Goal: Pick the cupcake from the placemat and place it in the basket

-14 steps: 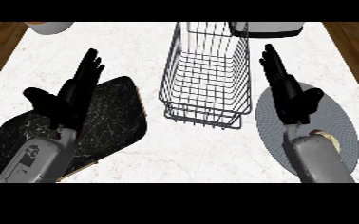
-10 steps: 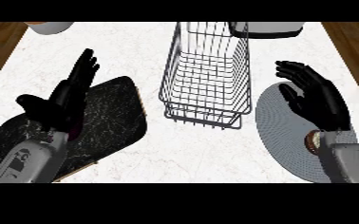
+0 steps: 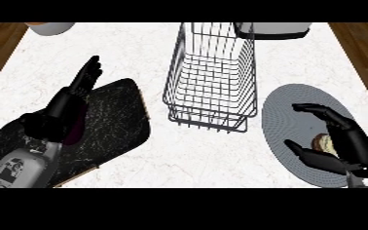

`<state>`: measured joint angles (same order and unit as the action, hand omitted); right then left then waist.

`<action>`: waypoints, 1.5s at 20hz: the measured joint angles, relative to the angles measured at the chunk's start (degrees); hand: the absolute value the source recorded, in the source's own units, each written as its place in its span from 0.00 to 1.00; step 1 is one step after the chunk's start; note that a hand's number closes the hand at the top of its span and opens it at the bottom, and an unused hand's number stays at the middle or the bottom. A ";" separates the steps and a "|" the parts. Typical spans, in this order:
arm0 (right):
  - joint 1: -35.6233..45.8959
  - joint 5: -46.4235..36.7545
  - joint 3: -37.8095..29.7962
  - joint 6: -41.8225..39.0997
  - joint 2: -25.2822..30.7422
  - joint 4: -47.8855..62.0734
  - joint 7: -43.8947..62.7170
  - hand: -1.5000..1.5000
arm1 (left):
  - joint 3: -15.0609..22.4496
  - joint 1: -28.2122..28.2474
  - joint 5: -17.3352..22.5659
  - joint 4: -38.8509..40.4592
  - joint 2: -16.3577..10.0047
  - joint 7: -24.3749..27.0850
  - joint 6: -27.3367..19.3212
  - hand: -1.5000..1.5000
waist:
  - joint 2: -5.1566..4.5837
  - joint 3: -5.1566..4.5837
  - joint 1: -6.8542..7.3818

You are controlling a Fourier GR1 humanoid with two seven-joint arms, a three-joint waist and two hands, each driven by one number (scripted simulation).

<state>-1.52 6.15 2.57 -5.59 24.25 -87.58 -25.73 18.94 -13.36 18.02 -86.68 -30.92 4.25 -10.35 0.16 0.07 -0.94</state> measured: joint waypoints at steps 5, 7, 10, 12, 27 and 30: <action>-3.25 -9.77 -0.90 9.95 1.83 -5.57 6.06 0.00 | -1.08 0.55 0.01 -0.19 -0.71 0.10 1.39 0.50 | 0.10 -0.16 -0.07; -3.82 -13.83 -2.34 13.17 4.16 -7.83 10.26 0.00 | -0.81 0.59 -0.39 -0.14 -0.35 0.06 1.33 0.50 | 0.13 -0.23 -0.28; -4.28 -18.45 -5.41 14.77 9.61 -12.74 18.71 0.00 | -0.77 1.49 -0.60 -0.89 -0.29 0.01 1.23 0.50 | 0.31 -0.34 -0.41; -5.70 -21.13 -7.03 13.12 14.36 -15.18 23.89 0.00 | -1.12 1.78 -0.48 -1.42 -0.79 -0.34 1.52 0.50 | 0.36 -0.40 -0.56; -14.37 -2.85 -23.20 -22.06 35.40 -30.91 48.64 0.00 | -3.77 2.94 -1.18 -0.55 0.05 0.87 4.43 0.50 | 0.19 -0.20 -0.55; -16.10 -1.13 -28.52 -26.37 33.45 -32.16 49.30 0.00 | -4.35 3.96 -2.49 -1.03 1.02 1.13 4.82 0.50 | 0.13 -0.14 -0.26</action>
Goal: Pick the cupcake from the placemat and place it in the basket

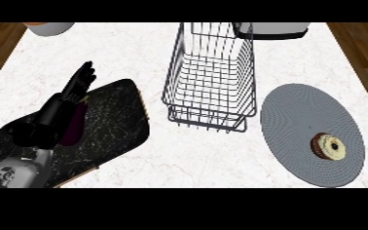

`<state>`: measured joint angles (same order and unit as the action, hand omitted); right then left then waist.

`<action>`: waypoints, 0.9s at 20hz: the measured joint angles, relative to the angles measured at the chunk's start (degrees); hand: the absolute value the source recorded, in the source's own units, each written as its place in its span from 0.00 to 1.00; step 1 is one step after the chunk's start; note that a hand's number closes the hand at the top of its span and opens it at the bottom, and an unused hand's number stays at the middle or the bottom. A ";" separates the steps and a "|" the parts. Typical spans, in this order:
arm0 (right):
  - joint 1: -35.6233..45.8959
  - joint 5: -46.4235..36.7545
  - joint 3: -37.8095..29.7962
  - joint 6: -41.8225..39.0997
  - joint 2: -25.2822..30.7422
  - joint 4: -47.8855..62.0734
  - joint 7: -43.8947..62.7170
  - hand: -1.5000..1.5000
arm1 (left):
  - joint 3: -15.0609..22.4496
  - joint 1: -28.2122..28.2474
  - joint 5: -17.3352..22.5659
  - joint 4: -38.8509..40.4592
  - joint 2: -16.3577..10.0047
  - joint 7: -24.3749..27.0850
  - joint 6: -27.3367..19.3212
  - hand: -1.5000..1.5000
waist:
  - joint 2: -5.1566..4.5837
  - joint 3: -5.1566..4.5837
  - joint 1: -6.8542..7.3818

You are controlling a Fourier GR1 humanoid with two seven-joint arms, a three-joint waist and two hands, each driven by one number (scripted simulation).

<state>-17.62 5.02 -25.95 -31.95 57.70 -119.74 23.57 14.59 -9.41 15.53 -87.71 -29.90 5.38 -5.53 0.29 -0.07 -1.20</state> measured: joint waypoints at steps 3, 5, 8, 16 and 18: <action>-0.67 -0.87 -2.84 -3.12 -3.13 -1.74 0.34 0.00 | -0.94 -1.27 -0.89 -0.29 0.97 -1.58 0.99 0.50 | -0.08 0.03 0.25; -1.23 -3.39 -4.47 -4.59 -5.49 -0.86 -2.49 0.00 | -1.69 -1.05 -1.35 -0.07 1.27 -1.45 1.91 0.50 | -0.11 0.06 0.39; -0.79 -6.65 -3.94 -4.35 -9.69 -0.02 -4.62 0.00 | -1.18 -1.57 -3.13 -0.66 3.21 -2.58 1.37 0.50 | -0.17 0.08 0.64; 0.87 -20.56 2.05 1.00 -20.46 6.82 -14.90 0.00 | -2.69 -0.95 -5.40 -1.85 5.06 -3.68 2.81 0.50 | -0.28 0.12 1.13; 2.17 -23.30 3.09 2.55 -22.12 9.20 -17.02 0.00 | -3.23 -1.68 -5.93 -1.24 5.80 -4.06 3.32 0.50 | -0.30 0.13 1.13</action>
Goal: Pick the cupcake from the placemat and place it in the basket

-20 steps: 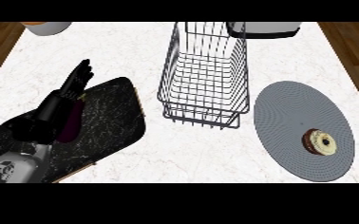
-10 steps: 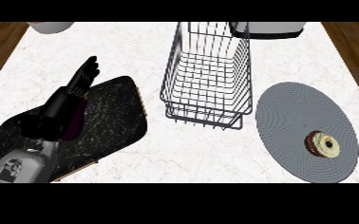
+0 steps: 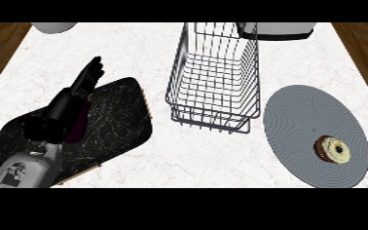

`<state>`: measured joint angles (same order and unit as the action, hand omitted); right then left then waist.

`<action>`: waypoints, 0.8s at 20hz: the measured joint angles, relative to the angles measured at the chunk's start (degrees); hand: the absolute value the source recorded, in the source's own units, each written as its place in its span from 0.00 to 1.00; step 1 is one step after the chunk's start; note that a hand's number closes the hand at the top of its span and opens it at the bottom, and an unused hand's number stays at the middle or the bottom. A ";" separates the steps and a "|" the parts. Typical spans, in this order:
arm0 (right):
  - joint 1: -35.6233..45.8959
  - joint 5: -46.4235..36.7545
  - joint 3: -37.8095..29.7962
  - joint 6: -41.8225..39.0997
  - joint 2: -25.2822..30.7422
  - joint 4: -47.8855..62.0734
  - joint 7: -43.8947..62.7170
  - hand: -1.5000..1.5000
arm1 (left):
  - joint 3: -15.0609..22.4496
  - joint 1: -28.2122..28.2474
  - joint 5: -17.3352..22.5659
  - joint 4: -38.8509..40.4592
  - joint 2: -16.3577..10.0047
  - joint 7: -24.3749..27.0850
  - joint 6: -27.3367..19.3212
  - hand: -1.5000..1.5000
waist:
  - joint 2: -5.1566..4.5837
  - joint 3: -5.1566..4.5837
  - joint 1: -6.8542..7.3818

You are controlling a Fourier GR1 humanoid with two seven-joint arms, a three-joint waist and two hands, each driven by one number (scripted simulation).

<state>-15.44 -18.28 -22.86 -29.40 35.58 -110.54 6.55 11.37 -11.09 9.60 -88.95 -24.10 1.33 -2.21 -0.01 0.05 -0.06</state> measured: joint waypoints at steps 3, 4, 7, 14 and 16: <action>0.97 -5.61 2.41 3.32 -2.34 4.24 -4.65 0.00 | -0.84 0.48 -0.73 0.04 0.69 0.14 0.83 0.50 | -0.01 -0.01 0.06; 1.38 -6.56 2.28 3.71 -2.75 5.33 -5.68 0.00 | -1.61 0.92 -0.69 -0.34 0.44 0.07 1.68 0.50 | 0.00 -0.01 0.07; 2.35 -10.57 3.07 6.27 -4.28 9.42 -9.52 0.00 | -2.15 0.87 -1.91 0.07 1.69 0.42 2.68 0.50 | 0.00 -0.03 0.02; 4.83 -14.65 4.18 7.72 -8.22 11.96 -12.16 0.00 | -5.60 1.48 -3.34 -0.36 3.10 -0.03 5.91 0.50 | 0.02 -0.04 -0.02; 4.92 -14.43 3.78 6.94 -8.79 11.56 -12.87 0.00 | -6.21 1.47 -3.81 -1.28 3.78 -1.27 6.12 0.50 | 0.04 -0.05 -0.03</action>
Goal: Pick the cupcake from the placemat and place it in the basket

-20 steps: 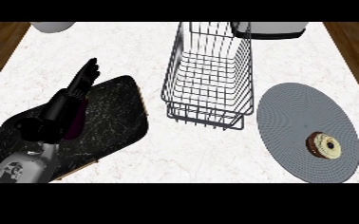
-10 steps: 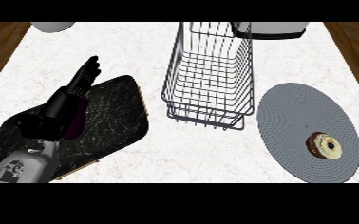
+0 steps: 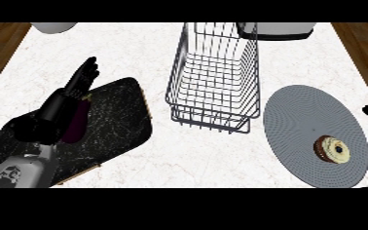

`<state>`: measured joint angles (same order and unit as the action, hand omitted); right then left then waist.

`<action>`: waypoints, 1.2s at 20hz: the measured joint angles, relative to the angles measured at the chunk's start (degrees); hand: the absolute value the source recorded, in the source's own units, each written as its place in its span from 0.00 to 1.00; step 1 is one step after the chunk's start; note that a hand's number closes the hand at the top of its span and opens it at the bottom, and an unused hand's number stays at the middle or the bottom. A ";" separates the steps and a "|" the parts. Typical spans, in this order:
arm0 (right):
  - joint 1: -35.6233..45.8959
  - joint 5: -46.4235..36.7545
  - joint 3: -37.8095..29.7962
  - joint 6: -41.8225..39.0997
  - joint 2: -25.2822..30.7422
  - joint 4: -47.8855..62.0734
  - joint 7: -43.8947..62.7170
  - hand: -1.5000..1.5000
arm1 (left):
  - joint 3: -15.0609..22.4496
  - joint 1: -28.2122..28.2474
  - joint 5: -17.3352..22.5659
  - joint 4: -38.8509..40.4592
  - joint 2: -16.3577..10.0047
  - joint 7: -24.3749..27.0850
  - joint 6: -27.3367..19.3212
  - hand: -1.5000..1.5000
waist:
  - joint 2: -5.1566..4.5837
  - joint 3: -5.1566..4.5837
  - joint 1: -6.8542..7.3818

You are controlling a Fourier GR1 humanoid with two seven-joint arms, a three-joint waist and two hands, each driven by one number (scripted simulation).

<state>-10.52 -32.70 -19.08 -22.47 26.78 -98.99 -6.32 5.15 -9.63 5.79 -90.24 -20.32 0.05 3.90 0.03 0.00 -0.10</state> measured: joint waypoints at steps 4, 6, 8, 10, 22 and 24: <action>0.67 -0.46 -0.16 -1.49 -1.18 -0.97 0.13 0.00 | -1.01 -0.94 -1.70 1.88 1.79 0.70 0.74 0.50 | -0.01 0.00 -0.07; 0.90 -1.53 0.31 -2.02 -1.97 -2.00 1.09 0.00 | -1.40 -0.36 -2.23 0.35 2.29 -0.27 1.08 0.50 | 0.01 -0.01 -0.02; 1.52 -2.79 0.71 -2.19 -2.63 -2.37 2.35 0.00 | -1.78 -0.23 -2.77 0.05 2.68 -0.54 1.66 0.50 | 0.00 0.00 -0.01; 0.43 -4.19 0.88 -1.79 -3.22 -2.52 1.80 0.00 | -1.60 0.75 -3.46 -1.26 3.44 -0.95 1.73 0.50 | 0.02 -0.02 0.00; 3.57 -12.13 2.73 0.59 -4.98 3.95 0.28 0.00 | -4.57 1.64 -6.07 -0.25 5.88 0.60 4.83 0.50 | -0.02 0.00 0.06; 3.95 -13.08 3.03 1.00 -5.63 4.35 0.54 0.00 | -5.11 0.19 -6.72 1.09 6.47 0.57 4.92 0.50 | -0.03 0.01 0.00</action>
<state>-6.58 -45.78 -16.06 -21.47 21.15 -94.64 -5.78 0.04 -9.43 -0.94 -89.15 -13.85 0.62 8.82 0.01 0.01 -0.09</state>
